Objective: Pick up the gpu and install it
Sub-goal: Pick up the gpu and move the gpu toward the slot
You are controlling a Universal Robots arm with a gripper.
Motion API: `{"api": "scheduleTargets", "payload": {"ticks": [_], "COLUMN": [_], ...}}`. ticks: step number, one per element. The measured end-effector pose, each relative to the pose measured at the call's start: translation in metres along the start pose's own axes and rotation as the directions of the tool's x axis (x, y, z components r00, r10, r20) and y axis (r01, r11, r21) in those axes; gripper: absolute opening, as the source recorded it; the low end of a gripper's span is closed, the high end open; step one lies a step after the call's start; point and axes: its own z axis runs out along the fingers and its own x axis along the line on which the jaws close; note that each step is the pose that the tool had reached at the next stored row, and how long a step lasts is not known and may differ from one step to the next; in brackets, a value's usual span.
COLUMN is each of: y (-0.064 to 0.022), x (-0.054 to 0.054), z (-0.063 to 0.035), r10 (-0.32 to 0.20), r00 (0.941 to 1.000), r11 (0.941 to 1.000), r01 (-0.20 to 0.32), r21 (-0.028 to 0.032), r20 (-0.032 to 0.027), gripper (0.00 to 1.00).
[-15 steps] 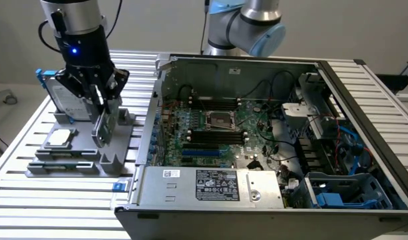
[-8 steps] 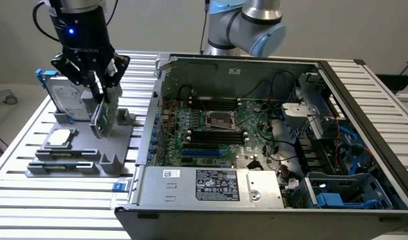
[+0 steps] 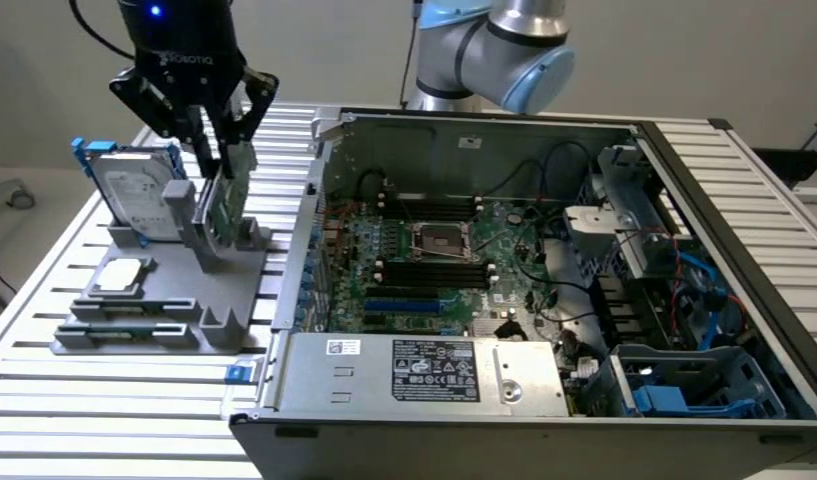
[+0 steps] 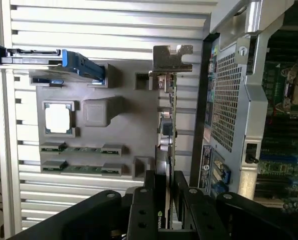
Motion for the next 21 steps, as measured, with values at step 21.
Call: {"api": "scheduleTargets", "payload": {"ticks": [21], "y": [-0.0129], "x": [-0.092], "z": [-0.0726], "r10": [-0.001], "r00": [0.9998], "r11": [1.0], "r01": [0.001], "r21": [-0.0013], "r20": [-0.0218], "gripper": [0.26]}}
